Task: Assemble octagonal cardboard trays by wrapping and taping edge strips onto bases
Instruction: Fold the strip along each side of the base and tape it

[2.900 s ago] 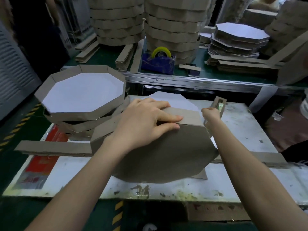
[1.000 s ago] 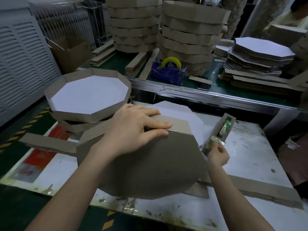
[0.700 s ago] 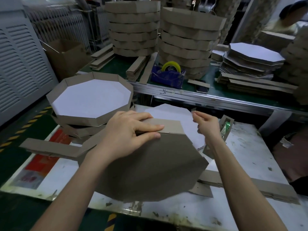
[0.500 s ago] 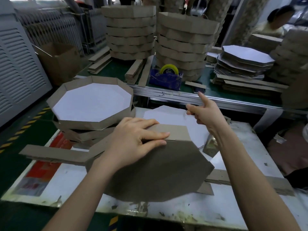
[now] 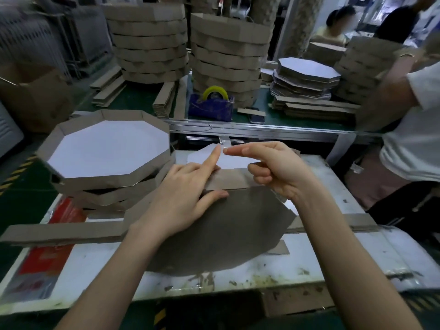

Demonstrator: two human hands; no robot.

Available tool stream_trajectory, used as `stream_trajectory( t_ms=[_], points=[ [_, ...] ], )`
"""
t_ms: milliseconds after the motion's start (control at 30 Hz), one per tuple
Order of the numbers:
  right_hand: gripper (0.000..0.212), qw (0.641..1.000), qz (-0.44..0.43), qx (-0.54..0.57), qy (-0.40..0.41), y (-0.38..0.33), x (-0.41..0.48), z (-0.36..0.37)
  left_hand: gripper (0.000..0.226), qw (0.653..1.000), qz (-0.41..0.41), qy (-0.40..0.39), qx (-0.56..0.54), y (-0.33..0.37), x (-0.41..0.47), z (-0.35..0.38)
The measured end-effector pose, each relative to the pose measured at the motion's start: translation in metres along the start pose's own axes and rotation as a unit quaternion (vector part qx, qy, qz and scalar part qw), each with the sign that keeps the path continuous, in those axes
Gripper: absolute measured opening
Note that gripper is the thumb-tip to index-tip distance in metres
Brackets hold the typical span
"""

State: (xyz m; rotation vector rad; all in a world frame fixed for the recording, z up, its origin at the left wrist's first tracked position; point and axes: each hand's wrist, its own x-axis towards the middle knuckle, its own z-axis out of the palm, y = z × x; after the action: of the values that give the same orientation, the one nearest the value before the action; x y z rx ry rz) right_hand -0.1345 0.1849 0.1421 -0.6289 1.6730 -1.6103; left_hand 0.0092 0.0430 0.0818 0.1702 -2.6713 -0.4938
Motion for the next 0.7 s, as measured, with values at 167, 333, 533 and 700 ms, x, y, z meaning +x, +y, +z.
stream_trajectory(
  t_ms=[167,333,533,700],
  points=[
    [0.021,1.0,0.008,-0.008,-0.008,0.009,-0.026,-0.001,0.086,1.0,-0.003,0.0,0.0,-0.001,-0.002,0.0],
    [0.026,1.0,0.023,-0.002,0.001,0.019,-0.049,0.004,0.081,1.0,0.011,0.008,0.004,-0.001,-0.006,0.0],
    [0.029,0.999,0.037,0.009,0.006,0.033,-0.067,0.006,0.056,0.999,0.041,0.001,0.027,0.006,-0.01,-0.005],
    [0.031,0.999,0.038,0.014,-0.002,0.04,-0.074,0.006,0.045,0.998,0.044,-0.01,0.047,0.01,-0.011,-0.005]
  ],
)
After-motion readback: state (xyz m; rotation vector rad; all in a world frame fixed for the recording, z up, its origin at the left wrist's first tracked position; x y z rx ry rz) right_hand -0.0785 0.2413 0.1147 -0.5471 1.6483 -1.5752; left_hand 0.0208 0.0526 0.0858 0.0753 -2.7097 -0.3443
